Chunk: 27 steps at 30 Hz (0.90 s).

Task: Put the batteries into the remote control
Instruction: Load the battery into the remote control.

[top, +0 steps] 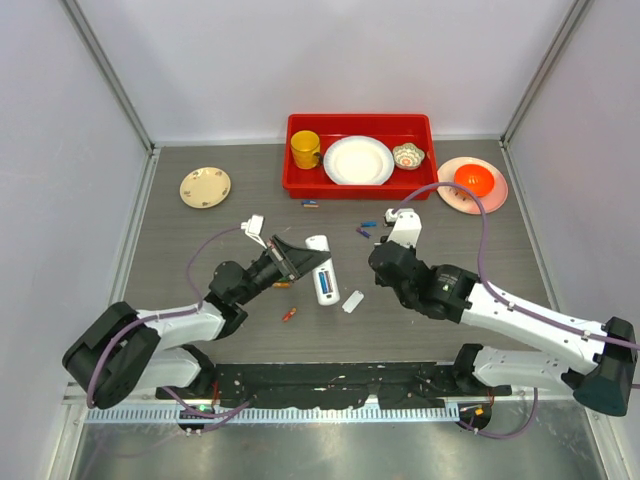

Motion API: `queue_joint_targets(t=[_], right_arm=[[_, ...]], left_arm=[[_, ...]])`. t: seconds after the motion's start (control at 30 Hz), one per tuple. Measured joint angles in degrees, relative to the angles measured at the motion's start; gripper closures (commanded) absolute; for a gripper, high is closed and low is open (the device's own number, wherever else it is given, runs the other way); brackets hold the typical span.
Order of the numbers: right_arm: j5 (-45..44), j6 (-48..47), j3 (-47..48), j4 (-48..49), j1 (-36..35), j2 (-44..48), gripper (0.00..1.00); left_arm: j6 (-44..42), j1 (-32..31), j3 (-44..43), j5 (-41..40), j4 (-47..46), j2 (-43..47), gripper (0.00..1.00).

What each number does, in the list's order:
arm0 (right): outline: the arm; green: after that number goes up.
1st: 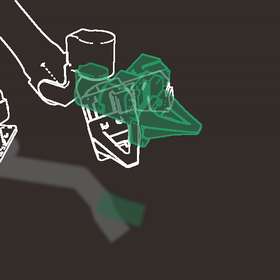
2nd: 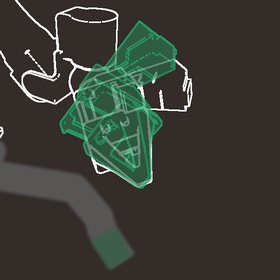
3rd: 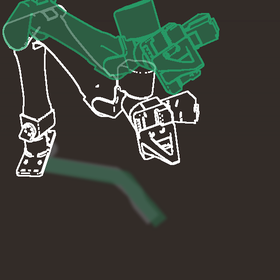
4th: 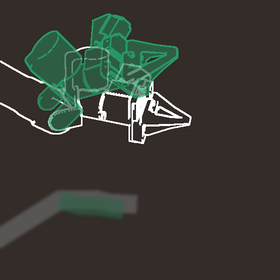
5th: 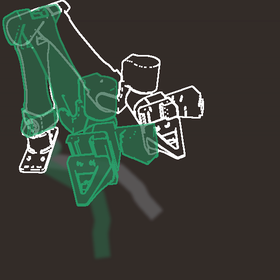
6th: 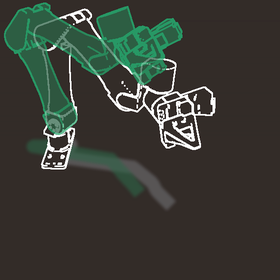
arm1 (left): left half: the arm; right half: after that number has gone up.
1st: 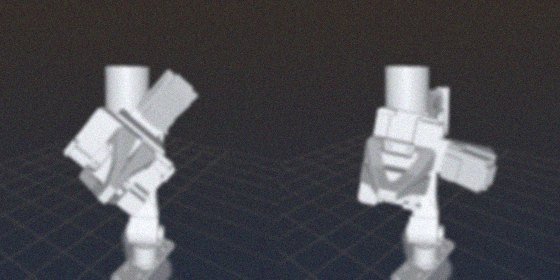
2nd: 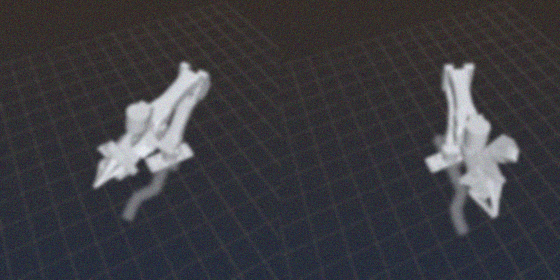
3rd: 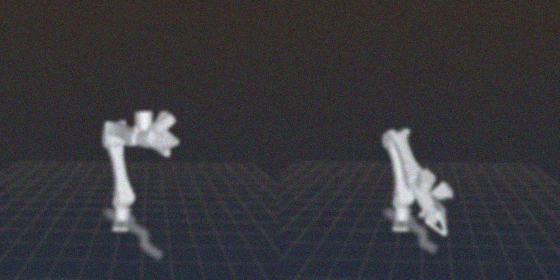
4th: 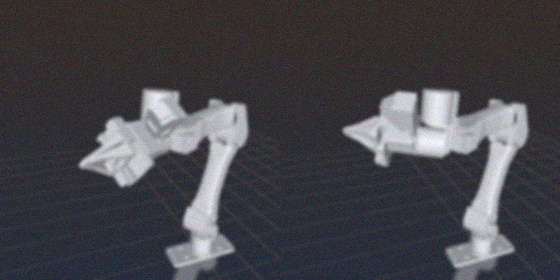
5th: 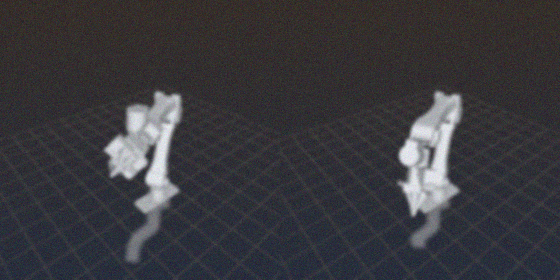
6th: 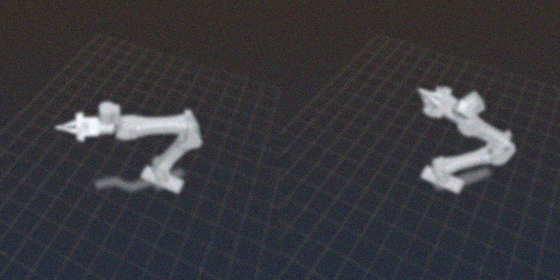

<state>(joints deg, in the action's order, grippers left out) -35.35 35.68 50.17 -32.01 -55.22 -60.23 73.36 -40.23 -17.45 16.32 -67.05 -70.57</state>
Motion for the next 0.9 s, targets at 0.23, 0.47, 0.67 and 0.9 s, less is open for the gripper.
queue_joint_targets(t=[0.23, 0.47, 0.67, 0.9], right_arm=[[-8.15, 1.68, 1.44, -1.86, -5.29, 0.94, 0.99], [-4.31, -1.57, 1.60, 3.15, -11.34, 4.79, 0.99], [0.63, -3.98, 0.94, 8.46, -13.16, 8.11, 0.99], [3.10, -6.32, 1.05, 10.19, -14.47, 5.62, 0.99]], left_arm=[[1.36, -0.81, 2.40, -2.97, -2.58, -2.27, 1.00], [0.63, -5.46, 2.40, -5.88, -5.18, -3.65, 1.00], [0.15, -6.40, 2.27, -6.32, -5.57, -4.98, 1.00], [1.36, -6.43, -0.79, -6.16, -5.49, -7.43, 1.00]])
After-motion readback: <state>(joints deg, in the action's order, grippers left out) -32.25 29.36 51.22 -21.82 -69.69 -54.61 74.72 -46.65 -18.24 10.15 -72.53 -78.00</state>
